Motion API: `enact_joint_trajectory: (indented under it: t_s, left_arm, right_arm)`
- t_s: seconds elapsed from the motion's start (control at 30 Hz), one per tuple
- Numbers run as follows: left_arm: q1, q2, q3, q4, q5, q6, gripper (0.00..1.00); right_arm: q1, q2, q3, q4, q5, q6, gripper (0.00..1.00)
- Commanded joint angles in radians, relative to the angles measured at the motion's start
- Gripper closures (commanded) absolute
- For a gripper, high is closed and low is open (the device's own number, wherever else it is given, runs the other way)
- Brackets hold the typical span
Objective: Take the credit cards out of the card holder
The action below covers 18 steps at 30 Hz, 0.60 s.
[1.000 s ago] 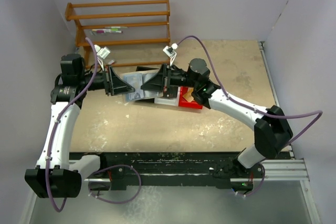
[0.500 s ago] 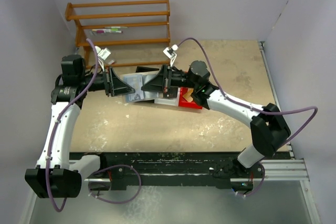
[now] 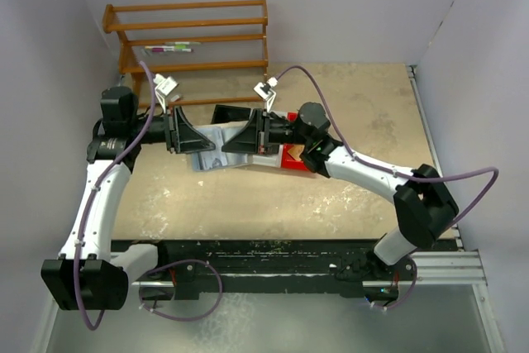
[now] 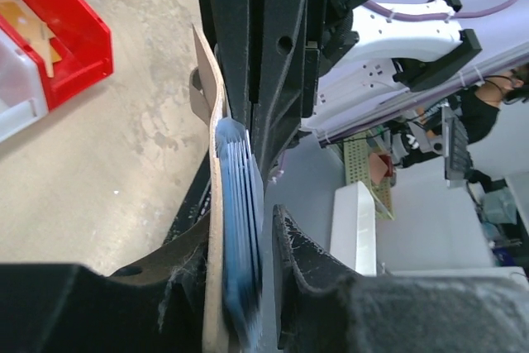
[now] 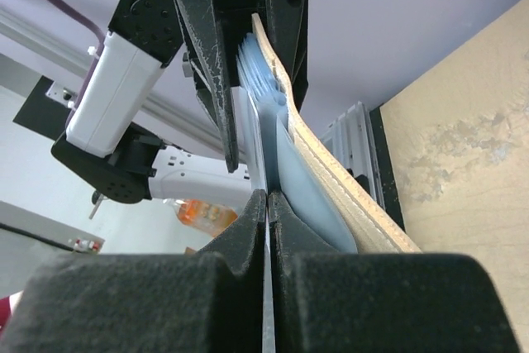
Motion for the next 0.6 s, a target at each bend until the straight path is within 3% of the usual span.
enact_joint_trajectory:
  t_s: [0.0, 0.13, 0.3, 0.57]
  left_arm:
    - [-0.003, -0.039, -0.032, 0.210, 0.143, -0.158, 0.69]
    - [-0.003, -0.051, -0.038, 0.221, 0.151, -0.160, 0.73]
    - [-0.003, -0.049, -0.033, 0.221, 0.135, -0.164, 0.87]
    - [-0.003, -0.044, -0.031, 0.213, 0.136, -0.165, 0.88]
  right_arm:
    - [-0.028, -0.062, -0.032, 0.082, -0.006, 0.019, 1.00]
    - [-0.046, -0.087, -0.052, 0.099, 0.011, 0.031, 1.00]
    - [-0.047, -0.098, -0.094, 0.100, 0.017, 0.030, 1.00]
    - [-0.046, -0.125, -0.110, 0.085, 0.027, 0.012, 1.00]
